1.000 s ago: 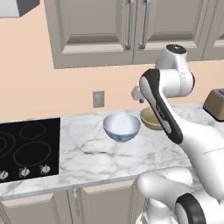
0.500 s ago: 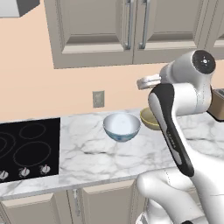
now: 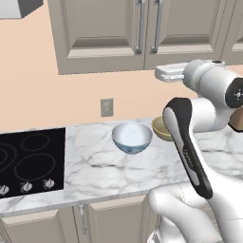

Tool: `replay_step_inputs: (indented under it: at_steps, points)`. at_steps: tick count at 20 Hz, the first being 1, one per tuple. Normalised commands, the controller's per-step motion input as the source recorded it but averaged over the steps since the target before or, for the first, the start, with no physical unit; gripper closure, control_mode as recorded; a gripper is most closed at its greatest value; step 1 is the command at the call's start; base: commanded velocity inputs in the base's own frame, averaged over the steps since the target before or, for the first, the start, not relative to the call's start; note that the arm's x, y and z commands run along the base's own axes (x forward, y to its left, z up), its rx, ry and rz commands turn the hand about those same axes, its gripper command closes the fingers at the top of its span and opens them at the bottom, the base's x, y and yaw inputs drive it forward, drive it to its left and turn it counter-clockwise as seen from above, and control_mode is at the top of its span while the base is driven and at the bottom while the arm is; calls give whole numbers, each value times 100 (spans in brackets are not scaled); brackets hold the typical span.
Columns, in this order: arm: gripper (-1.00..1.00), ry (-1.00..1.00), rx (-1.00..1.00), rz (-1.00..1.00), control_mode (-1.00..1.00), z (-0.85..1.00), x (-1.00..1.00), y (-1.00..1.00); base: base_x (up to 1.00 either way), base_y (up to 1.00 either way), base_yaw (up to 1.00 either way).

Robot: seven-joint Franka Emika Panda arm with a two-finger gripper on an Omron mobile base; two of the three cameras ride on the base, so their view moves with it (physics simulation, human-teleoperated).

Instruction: Open the cabinet. Pick the bowls from the counter and place them in the cabinet. Then close the cabinet.

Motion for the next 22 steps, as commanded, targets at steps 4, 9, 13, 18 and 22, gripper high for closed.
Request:
replay_step_inputs:
  at_steps: [4,9,13,18,22]
  points:
    - [-100,-44,0,0,-100,2,16,0,0,0,0]
    - [-100,-18,0,0,-100,10,46,0,0,0,0]
    - [-100,-2,0,0,-100,29,52,0,0,0,0]
    - [-100,0,0,0,-100,38,58,0,0,0,0]
    - [-100,2,0,0,-100,7,90,-1,0,0,0]
